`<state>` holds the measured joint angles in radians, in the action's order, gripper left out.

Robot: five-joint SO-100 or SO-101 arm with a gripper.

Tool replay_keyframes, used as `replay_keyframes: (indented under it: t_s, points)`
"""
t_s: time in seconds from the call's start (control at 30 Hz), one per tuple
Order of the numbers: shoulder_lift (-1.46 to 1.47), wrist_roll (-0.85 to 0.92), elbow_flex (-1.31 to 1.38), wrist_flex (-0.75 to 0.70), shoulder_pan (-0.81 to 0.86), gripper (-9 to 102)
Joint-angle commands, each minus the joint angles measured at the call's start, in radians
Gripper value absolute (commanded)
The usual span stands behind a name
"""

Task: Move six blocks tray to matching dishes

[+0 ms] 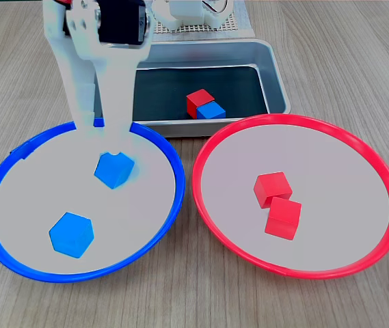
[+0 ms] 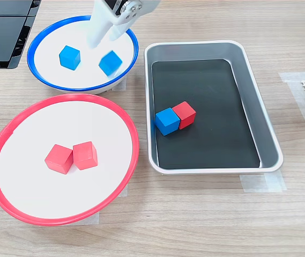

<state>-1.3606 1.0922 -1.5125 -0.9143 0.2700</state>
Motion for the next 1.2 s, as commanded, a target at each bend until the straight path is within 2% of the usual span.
replay_keyframes:
  t_s: [0.0,0.07,0.13,0.23,0.37,0.47,0.6,0.73,1.0,1.17]
  points:
    - [-0.020,0.132,0.026,-0.026,-0.008,24]
    - [-0.048,0.155,0.025,-0.048,-0.020,19]
    - [-0.091,0.215,0.017,-0.101,-0.035,0]
    - [-0.189,0.426,-0.003,-0.259,-0.061,0]
    - [-0.287,0.776,-0.081,-0.390,-0.101,1]
    - [-0.319,0.943,-0.141,-0.459,-0.127,6]
    - [-0.319,1.129,-0.196,-0.506,-0.140,20]
    - [-0.287,1.190,-0.244,-0.495,-0.153,22]
    - [-0.183,1.154,-0.284,-0.348,-0.176,23]
    - [-0.129,1.131,-0.296,-0.314,-0.193,23]
